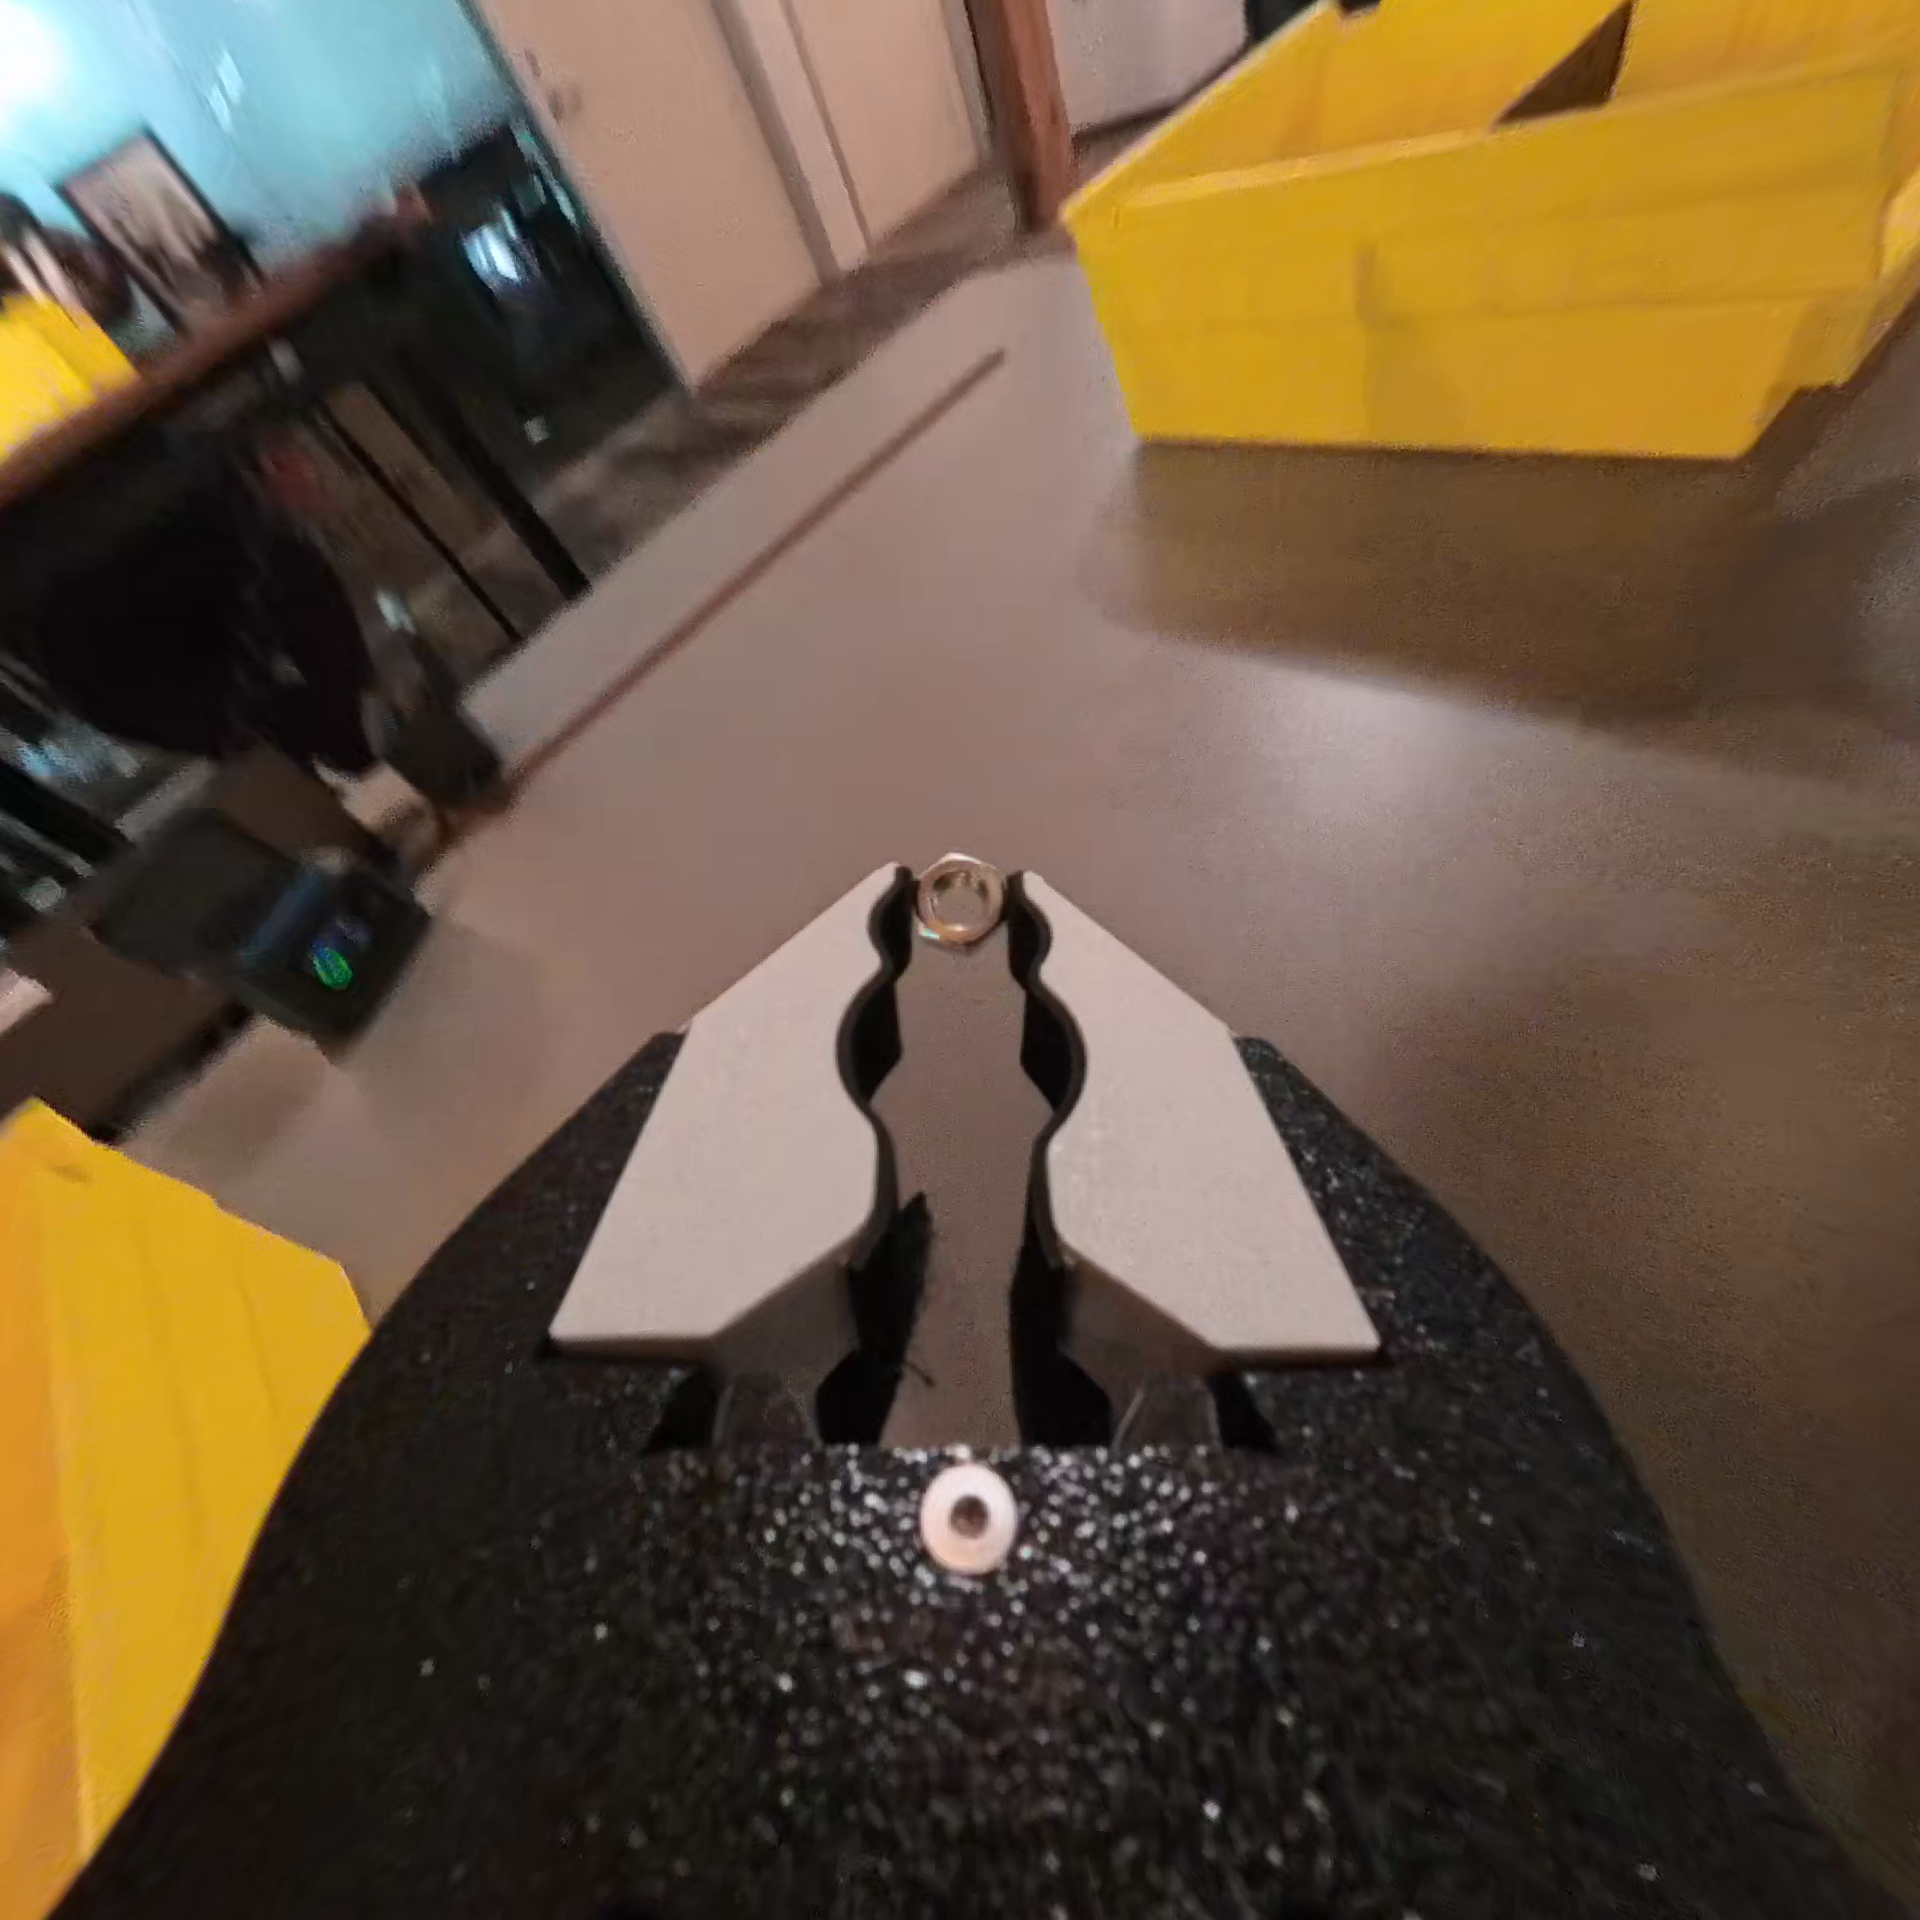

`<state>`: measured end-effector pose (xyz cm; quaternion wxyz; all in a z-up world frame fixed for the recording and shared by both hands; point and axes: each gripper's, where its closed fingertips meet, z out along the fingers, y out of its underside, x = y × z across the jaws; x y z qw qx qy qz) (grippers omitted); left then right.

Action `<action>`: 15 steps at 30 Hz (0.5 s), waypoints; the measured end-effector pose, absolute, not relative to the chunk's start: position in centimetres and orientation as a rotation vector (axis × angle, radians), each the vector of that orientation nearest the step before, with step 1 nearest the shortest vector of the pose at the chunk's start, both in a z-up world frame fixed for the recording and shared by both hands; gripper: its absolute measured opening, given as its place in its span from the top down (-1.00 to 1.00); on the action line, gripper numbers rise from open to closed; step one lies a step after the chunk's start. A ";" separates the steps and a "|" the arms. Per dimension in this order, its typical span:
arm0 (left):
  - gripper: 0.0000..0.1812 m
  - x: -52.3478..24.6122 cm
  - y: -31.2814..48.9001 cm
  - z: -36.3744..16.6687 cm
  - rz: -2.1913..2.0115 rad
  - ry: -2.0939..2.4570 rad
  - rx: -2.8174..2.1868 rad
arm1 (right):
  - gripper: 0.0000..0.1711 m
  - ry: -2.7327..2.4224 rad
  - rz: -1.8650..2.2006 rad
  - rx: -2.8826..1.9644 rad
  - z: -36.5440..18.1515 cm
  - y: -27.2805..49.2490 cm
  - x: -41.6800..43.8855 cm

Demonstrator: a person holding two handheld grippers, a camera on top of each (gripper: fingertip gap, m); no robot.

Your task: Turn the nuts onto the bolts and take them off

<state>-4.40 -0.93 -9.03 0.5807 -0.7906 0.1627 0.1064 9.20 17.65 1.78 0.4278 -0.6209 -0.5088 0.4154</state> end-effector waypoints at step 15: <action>0.75 5.8 0.3 -2.8 0.562 0.819 -1.279 | 0.93 -1.899 1.678 -1.392 -2.3 -1.4 4.2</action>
